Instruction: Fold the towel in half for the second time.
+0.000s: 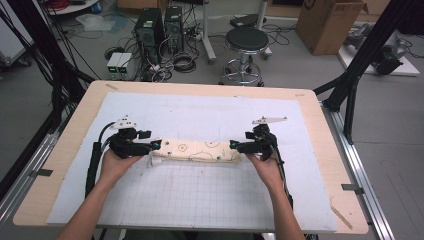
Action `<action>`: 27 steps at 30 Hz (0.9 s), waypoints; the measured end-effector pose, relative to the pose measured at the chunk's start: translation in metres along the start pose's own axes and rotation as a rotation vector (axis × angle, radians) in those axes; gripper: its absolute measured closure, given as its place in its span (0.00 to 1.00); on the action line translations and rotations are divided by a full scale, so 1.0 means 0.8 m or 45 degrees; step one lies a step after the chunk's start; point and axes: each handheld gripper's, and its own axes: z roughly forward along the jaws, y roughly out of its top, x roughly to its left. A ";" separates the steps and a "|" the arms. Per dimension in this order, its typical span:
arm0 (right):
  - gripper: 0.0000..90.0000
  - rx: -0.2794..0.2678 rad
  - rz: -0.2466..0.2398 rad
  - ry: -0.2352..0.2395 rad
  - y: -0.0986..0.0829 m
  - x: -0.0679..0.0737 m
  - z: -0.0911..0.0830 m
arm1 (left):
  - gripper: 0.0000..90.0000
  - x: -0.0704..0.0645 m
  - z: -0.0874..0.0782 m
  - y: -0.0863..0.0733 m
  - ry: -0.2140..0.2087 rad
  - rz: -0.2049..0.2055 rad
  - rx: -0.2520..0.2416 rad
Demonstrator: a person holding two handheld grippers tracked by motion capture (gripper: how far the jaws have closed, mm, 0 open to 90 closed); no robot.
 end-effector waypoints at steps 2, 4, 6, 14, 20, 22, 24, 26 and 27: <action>0.16 -0.004 0.001 -0.004 0.000 0.001 -0.001 | 0.36 -0.002 -0.002 0.001 -0.006 0.010 0.003; 0.15 -0.002 0.005 -0.011 0.000 0.003 -0.003 | 0.35 -0.005 -0.005 0.001 -0.006 0.021 0.000; 0.14 -0.006 0.002 -0.015 0.000 0.004 -0.006 | 0.32 -0.006 -0.007 0.000 0.003 0.025 -0.003; 0.14 -0.018 -0.015 -0.016 0.001 0.008 -0.015 | 0.31 -0.007 -0.017 -0.002 0.006 0.036 -0.001; 0.14 -0.024 -0.026 -0.019 0.001 0.010 -0.018 | 0.31 -0.007 -0.023 -0.003 0.010 0.040 -0.004; 0.14 -0.027 -0.029 -0.020 0.001 0.012 -0.020 | 0.31 -0.007 -0.024 -0.003 0.012 0.040 -0.005; 0.14 -0.028 -0.031 -0.019 0.001 0.013 -0.022 | 0.31 -0.008 -0.025 -0.003 0.014 0.040 -0.006; 0.14 -0.037 -0.030 -0.013 0.001 0.013 -0.024 | 0.30 -0.009 -0.027 -0.004 0.011 0.051 -0.005; 0.14 -0.043 -0.040 -0.013 0.001 0.013 -0.025 | 0.31 -0.010 -0.028 -0.004 0.014 0.052 -0.006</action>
